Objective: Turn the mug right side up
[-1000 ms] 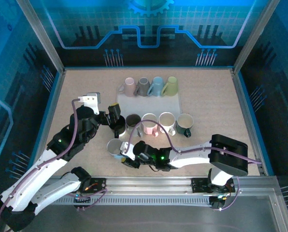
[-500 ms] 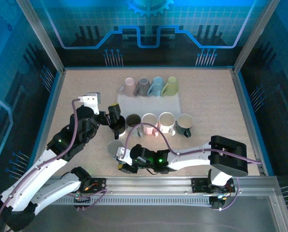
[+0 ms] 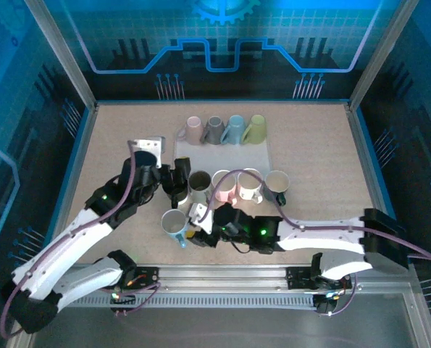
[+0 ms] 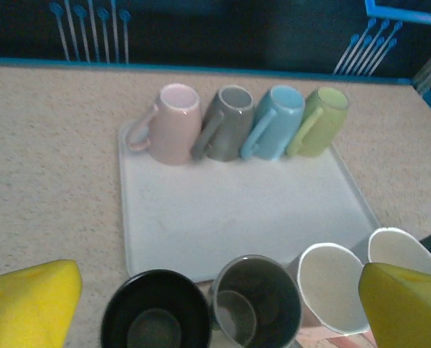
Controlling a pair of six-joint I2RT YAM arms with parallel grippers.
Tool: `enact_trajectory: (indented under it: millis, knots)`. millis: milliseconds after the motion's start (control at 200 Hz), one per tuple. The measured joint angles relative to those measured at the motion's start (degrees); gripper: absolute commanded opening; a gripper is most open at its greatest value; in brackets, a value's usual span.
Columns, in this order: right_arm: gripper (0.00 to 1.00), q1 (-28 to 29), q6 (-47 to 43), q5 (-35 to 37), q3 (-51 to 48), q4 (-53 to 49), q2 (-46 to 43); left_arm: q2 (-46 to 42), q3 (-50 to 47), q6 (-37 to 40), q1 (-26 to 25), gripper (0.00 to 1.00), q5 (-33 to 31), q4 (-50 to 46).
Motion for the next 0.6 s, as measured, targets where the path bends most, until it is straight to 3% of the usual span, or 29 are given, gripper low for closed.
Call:
enact_trajectory:
  millis: [150,340,485,600]
  knots:
    - [0.49,-4.00,1.07,2.47,5.22,-9.60,-5.84,10.73,8.57,-4.07,0.00,0.99,1.73,-4.02]
    - [0.49,-10.12,4.57,3.32,4.63,-13.46,-16.92,21.31,16.59,-5.16,1.01,0.99,2.03,-4.59]
    - [0.52,-18.75,9.51,-0.44,4.22,-17.05,-21.99,31.56,22.82,0.94,3.08,0.99,-2.80,-1.60]
    - [0.54,-21.94,11.23,-3.52,2.08,-18.99,-24.90,41.51,28.22,7.37,5.38,0.99,-5.84,0.66]
